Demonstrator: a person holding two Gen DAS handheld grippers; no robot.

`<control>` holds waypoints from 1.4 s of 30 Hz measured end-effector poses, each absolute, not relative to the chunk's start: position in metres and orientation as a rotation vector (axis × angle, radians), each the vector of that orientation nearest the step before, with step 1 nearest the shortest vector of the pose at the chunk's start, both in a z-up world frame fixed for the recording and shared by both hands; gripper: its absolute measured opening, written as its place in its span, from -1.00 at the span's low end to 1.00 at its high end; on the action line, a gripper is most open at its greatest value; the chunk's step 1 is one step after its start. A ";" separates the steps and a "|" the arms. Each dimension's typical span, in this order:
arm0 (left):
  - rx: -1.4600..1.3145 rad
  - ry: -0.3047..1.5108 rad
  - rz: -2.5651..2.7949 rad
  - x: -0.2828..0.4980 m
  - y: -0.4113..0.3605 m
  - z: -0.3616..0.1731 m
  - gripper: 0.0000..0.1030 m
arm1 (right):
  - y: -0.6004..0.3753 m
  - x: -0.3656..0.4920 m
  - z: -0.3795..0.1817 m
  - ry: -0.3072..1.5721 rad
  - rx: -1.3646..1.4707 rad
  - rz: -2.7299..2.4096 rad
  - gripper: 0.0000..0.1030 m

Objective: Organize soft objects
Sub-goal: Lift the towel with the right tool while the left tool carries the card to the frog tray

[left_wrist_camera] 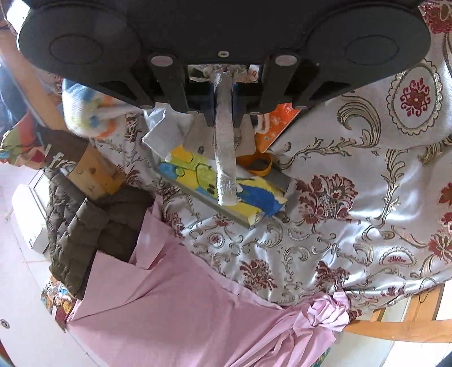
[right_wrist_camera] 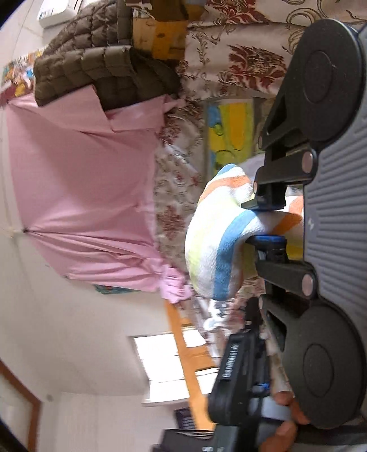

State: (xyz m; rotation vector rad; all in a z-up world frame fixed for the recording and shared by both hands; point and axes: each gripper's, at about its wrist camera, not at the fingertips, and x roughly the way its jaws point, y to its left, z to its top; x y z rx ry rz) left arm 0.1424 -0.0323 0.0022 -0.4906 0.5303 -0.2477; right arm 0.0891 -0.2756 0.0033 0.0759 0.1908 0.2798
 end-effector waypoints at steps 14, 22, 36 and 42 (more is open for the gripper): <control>-0.481 0.453 -0.340 0.195 -0.044 0.042 -0.77 | -0.318 0.147 0.054 0.025 0.208 0.157 -0.65; -0.422 0.450 -0.395 0.267 -0.059 0.048 -0.77 | -0.358 0.242 0.060 -0.007 0.356 0.058 -0.65; -0.431 0.549 -0.475 0.400 -0.120 0.015 -0.77 | -0.398 0.317 -0.013 0.174 0.463 0.005 -0.64; -0.395 0.566 -0.501 0.420 -0.143 0.005 -0.77 | -0.405 0.313 -0.013 0.171 0.488 0.024 -0.63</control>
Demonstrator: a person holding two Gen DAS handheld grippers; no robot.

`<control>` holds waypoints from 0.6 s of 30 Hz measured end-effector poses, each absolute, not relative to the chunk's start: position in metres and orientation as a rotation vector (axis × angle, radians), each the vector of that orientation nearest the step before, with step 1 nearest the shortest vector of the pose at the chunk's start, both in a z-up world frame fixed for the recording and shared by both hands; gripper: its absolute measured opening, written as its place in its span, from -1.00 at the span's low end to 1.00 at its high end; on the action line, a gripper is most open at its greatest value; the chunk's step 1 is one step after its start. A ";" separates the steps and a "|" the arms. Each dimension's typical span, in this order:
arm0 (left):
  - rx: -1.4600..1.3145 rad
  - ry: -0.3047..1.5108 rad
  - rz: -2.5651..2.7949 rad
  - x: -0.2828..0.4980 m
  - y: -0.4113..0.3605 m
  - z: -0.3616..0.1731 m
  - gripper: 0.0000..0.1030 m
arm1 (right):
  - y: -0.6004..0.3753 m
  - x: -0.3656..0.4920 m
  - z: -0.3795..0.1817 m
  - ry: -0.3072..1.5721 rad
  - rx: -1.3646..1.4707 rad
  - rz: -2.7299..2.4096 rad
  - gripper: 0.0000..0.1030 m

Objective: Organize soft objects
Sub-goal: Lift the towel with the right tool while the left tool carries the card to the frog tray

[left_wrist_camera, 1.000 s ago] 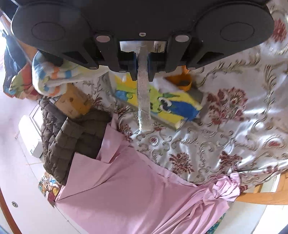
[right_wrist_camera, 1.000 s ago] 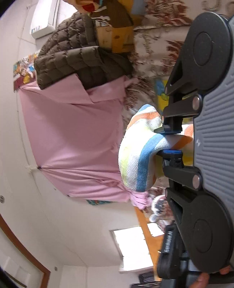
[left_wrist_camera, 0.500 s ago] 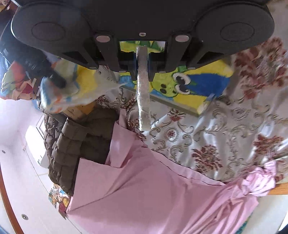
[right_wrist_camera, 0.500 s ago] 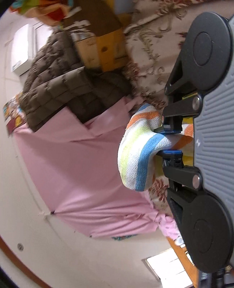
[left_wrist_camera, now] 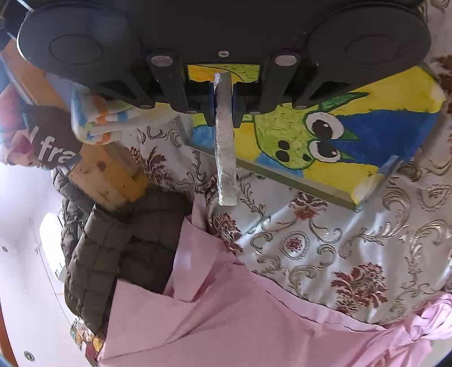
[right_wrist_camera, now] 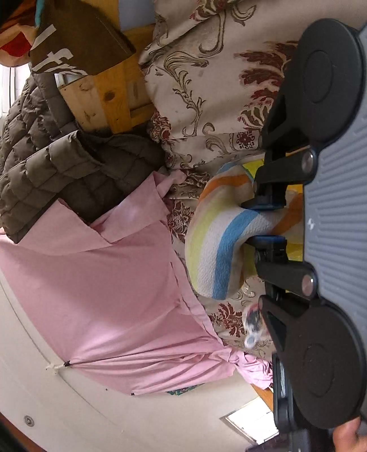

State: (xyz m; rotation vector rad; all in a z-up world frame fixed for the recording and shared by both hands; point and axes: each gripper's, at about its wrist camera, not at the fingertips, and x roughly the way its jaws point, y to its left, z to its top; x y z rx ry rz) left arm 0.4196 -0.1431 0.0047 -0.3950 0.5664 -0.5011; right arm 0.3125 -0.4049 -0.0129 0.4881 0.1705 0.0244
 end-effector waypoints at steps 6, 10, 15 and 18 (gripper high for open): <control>-0.373 0.616 -0.504 0.440 -0.161 0.002 -0.77 | -0.409 0.320 -0.016 0.185 0.494 0.032 -0.62; -0.364 0.667 -0.509 0.453 -0.168 -0.004 -0.77 | -0.417 0.331 -0.023 0.199 0.543 0.034 -0.62; -0.336 0.717 -0.476 0.467 -0.174 -0.016 -0.77 | -0.418 0.336 -0.021 0.222 0.529 0.054 -0.62; -0.346 0.736 -0.458 0.476 -0.174 -0.021 -0.77 | -0.418 0.339 -0.020 0.255 0.510 0.068 -0.62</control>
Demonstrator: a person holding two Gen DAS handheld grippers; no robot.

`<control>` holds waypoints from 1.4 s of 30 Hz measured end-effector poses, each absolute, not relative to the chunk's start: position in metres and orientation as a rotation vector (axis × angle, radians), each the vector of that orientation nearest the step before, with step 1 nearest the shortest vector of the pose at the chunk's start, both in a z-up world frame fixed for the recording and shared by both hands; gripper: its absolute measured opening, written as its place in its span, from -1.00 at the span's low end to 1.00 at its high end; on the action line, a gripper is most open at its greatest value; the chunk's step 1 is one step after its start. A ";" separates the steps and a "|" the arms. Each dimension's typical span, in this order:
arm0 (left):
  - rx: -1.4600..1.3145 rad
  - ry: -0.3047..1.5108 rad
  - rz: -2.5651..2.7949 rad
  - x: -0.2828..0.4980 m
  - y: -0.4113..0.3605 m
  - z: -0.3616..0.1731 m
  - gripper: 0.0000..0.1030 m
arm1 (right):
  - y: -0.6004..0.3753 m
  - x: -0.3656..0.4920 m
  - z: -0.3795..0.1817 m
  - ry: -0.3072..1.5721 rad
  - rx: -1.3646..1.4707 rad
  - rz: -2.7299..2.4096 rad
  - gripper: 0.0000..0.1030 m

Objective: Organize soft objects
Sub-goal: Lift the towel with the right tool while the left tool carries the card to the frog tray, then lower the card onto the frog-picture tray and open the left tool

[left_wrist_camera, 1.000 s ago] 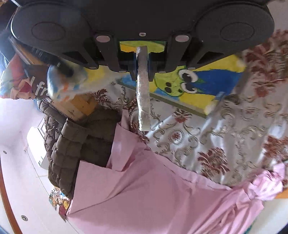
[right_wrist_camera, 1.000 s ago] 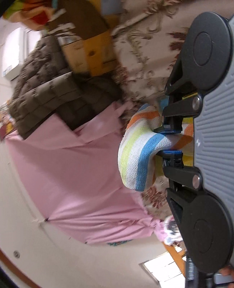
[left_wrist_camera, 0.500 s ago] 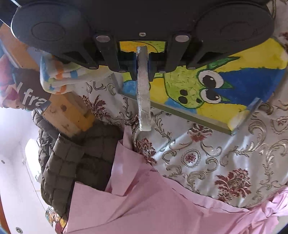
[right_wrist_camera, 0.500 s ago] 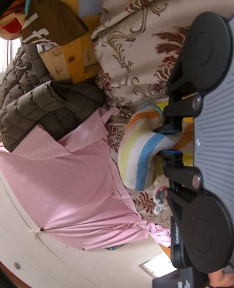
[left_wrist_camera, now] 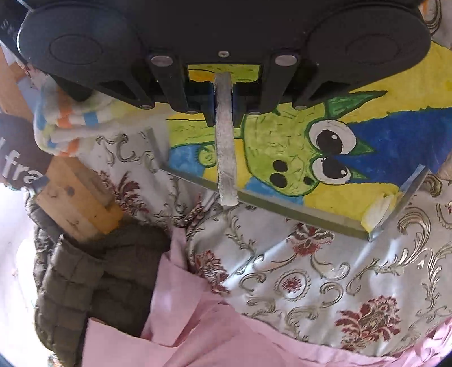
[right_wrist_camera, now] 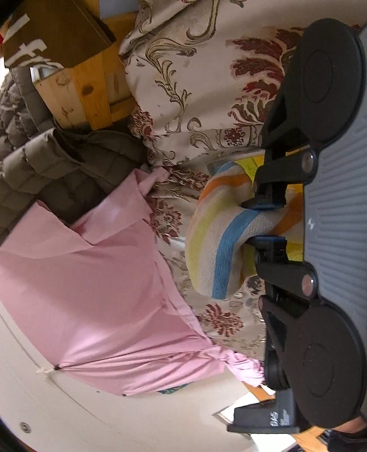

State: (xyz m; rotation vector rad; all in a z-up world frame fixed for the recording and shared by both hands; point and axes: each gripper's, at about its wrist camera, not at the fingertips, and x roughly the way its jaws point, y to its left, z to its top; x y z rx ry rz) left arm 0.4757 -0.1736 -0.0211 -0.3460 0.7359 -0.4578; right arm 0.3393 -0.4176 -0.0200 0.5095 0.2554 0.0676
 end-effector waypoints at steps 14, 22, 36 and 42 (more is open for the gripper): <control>-0.419 0.775 -0.418 0.496 -0.175 -0.032 -0.69 | -0.415 0.343 -0.022 0.303 0.488 0.103 -0.62; -0.448 0.772 -0.394 0.500 -0.171 -0.033 -0.65 | -0.414 0.342 -0.017 0.314 0.466 0.127 -0.62; -0.451 0.755 -0.367 0.489 -0.159 -0.026 -0.27 | -0.410 0.345 -0.017 0.335 0.461 0.140 -0.62; -0.429 0.735 -0.371 0.481 -0.153 -0.020 -0.13 | -0.407 0.348 -0.019 0.347 0.451 0.124 -0.50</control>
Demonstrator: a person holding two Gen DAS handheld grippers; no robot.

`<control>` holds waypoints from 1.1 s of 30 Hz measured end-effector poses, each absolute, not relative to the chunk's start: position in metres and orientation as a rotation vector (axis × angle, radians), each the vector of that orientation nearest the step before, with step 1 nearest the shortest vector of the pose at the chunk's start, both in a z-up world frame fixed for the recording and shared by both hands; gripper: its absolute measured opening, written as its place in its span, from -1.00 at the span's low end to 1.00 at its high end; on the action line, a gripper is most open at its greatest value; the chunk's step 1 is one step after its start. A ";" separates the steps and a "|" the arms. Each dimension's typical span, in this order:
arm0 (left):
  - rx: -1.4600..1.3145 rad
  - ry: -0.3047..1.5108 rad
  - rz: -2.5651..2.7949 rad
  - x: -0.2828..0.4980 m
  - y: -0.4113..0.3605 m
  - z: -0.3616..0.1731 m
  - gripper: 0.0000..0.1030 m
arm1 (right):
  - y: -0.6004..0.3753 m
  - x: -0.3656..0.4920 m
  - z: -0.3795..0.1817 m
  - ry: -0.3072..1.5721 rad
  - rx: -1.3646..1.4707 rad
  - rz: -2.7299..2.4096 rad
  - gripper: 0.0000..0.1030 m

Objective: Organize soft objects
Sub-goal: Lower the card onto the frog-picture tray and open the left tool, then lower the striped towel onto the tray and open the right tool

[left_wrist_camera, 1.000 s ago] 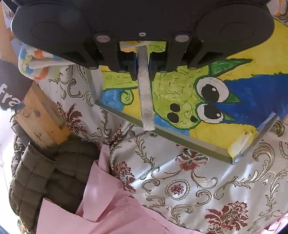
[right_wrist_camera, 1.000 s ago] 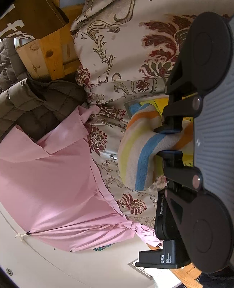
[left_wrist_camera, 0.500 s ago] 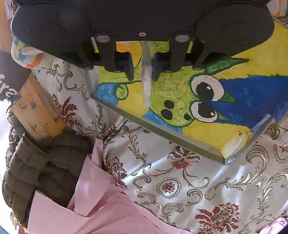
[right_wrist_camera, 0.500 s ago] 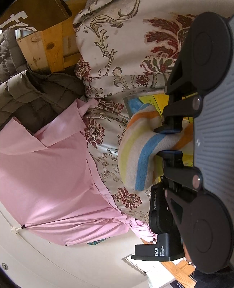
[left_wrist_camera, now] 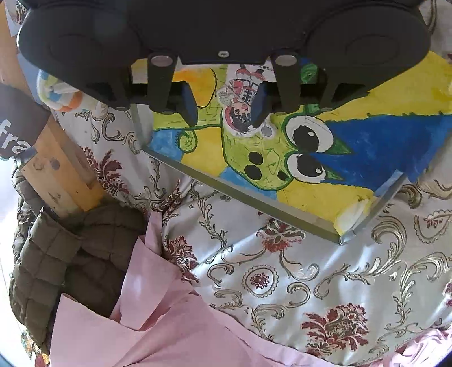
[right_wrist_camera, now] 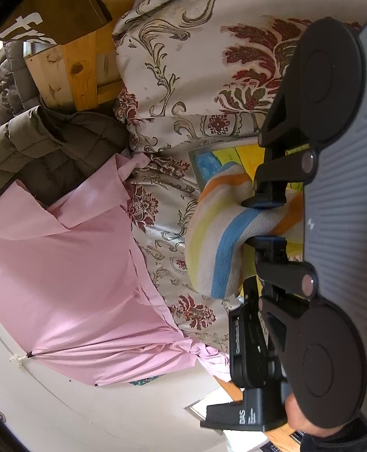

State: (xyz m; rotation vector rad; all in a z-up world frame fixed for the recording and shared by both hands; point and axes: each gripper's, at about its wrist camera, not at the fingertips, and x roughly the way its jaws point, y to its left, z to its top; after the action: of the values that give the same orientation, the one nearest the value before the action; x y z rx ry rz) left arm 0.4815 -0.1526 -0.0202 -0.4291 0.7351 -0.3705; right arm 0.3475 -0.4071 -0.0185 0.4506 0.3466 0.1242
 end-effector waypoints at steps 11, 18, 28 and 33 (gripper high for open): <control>-0.424 0.717 -0.357 0.466 -0.137 -0.009 0.14 | -0.405 0.348 -0.022 0.355 0.429 0.063 0.25; -0.424 0.690 -0.347 0.443 -0.123 0.007 0.34 | -0.393 0.331 -0.001 0.320 0.343 0.030 0.66; -0.393 0.600 -0.352 0.375 -0.095 0.044 0.68 | -0.375 0.274 0.031 0.266 0.308 0.035 0.93; -0.369 0.552 -0.349 0.327 -0.081 0.057 0.80 | -0.357 0.241 0.045 0.228 0.273 0.054 0.99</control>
State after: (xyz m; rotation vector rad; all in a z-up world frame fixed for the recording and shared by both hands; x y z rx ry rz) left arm 0.3273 -0.0810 0.0570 -0.3691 0.5520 -0.3490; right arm 0.2412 -0.3568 0.0452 0.2731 0.2277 0.0545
